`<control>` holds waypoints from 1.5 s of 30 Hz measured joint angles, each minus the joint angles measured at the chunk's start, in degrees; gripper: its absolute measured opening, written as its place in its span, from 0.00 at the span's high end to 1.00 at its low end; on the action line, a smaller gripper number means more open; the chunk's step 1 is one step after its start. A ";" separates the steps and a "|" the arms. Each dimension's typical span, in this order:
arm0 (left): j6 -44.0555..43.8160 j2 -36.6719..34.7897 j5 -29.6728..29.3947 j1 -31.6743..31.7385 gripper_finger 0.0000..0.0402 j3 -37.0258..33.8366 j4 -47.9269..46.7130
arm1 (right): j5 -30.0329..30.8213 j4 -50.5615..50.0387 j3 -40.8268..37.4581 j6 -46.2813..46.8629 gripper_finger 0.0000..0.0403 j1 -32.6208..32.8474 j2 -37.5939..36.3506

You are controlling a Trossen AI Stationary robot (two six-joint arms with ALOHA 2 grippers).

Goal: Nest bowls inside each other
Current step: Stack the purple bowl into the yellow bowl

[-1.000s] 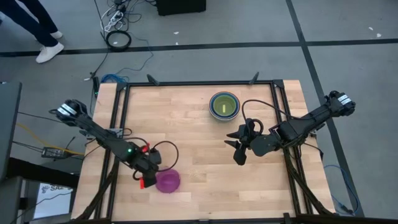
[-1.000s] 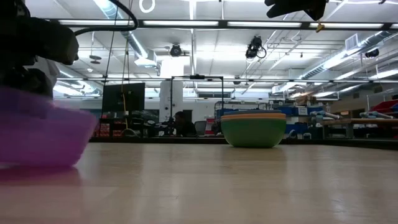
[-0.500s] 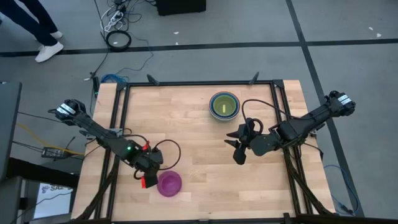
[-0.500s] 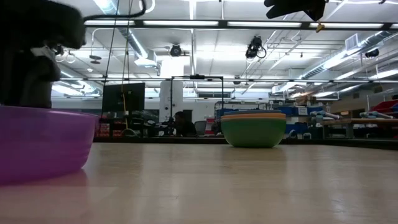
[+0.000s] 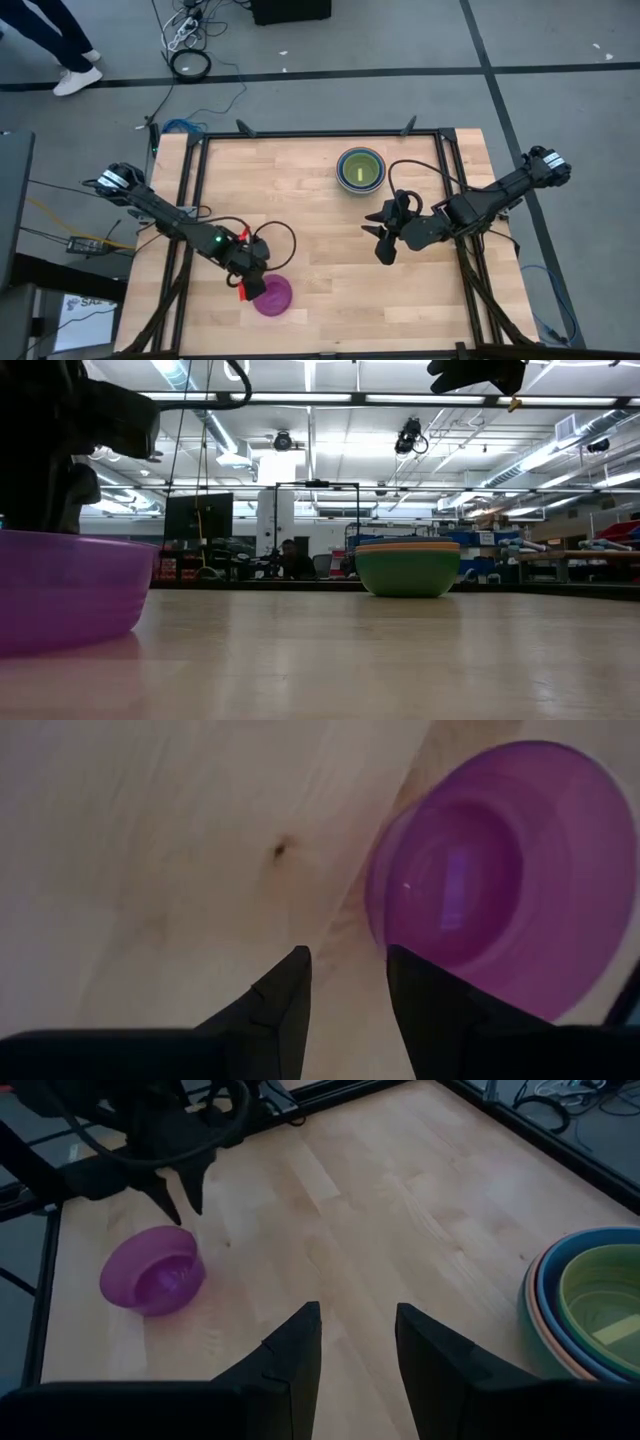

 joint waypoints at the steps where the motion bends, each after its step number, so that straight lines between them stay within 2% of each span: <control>1: -0.17 0.04 0.00 0.02 0.64 -0.02 0.02 | 0.00 0.02 0.00 0.01 0.70 0.00 0.00; 13: -6.03 1.10 0.38 -0.02 0.64 0.49 3.82 | -0.07 -0.19 0.00 0.89 0.71 0.00 0.02; 23: -4.30 8.35 0.78 -0.02 0.65 0.39 7.62 | -0.09 -0.79 0.00 0.94 0.71 0.00 0.02; 26: 1.35 9.76 1.51 -0.02 0.72 0.58 9.33 | -0.11 -0.83 0.00 0.94 0.71 0.00 0.02; 30: 8.97 9.06 -0.04 1.48 0.95 2.65 7.76 | -0.08 -0.97 0.00 0.94 0.71 0.00 0.02; 33: 14.94 7.31 -3.42 4.02 0.98 5.26 6.50 | 0.25 -1.54 0.00 0.94 0.71 0.00 0.02; 37: 26.19 6.07 -9.47 9.68 0.99 10.95 5.12 | 4.73 -2.54 0.00 0.99 0.72 0.50 -0.06; 42: 48.51 6.07 -16.76 20.11 0.99 19.89 7.80 | 8.01 -4.15 0.00 0.96 0.72 1.25 -1.53; 44: 56.23 6.27 -16.18 26.32 0.99 22.79 12.41 | 8.62 -4.31 0.00 0.96 0.72 1.28 -2.04; 45: 58.85 6.37 -13.99 29.83 0.99 24.14 15.27 | 8.86 -4.42 0.00 0.96 0.72 1.29 -2.27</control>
